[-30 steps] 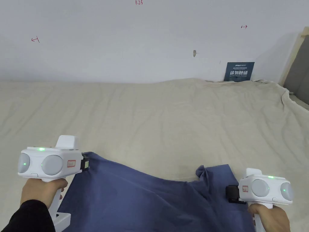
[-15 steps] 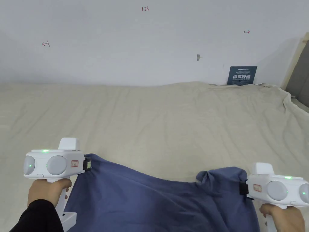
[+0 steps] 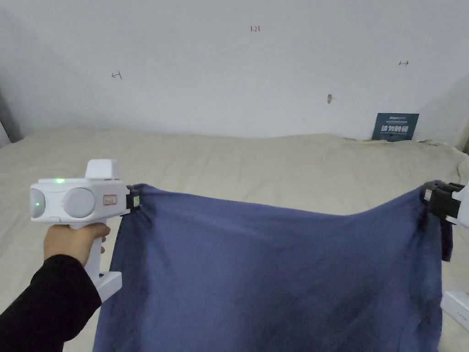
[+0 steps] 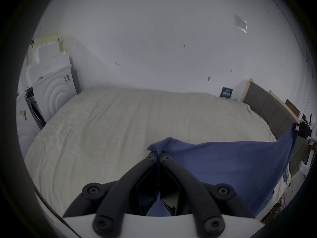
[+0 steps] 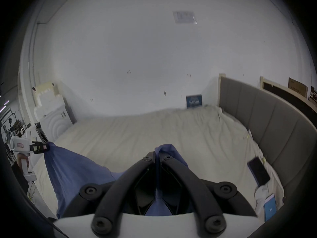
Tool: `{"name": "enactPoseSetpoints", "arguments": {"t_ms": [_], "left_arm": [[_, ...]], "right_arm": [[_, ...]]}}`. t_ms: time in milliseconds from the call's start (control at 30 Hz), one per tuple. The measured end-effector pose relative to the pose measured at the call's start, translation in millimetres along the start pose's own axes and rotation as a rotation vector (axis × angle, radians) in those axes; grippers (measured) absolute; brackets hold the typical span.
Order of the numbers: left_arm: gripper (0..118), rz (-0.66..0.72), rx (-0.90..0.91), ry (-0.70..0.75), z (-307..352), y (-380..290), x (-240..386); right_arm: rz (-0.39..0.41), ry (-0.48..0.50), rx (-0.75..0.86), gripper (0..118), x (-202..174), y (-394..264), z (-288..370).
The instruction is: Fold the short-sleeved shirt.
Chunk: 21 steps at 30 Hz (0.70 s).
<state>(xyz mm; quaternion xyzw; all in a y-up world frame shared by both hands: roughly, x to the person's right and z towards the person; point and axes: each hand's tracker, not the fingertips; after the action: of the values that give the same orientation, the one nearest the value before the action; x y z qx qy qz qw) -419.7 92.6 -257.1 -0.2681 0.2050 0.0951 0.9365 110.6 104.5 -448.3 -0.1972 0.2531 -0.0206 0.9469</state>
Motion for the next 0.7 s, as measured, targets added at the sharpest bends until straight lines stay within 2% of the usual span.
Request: {"name": "enactPoseSetpoints", "arguments": {"t_ms": [400, 533, 700], "left_arm": [[0, 0.030, 0.226, 0.058, 64.3, 124.1, -22.7], [0, 0.003, 0.288, 0.068, 75.3, 162.6, -21.8], [0, -0.028, 0.350, 0.089, 90.7, 202.4, -7.3]], "right_arm": [[0.093, 0.013, 0.225, 1, -36.5, 124.7, 9.0], [0.101, 0.022, 0.296, 1, -41.6, 163.9, 12.2], [0.150, -0.006, 0.368, 1, -46.2, 215.2, 12.6]]}}
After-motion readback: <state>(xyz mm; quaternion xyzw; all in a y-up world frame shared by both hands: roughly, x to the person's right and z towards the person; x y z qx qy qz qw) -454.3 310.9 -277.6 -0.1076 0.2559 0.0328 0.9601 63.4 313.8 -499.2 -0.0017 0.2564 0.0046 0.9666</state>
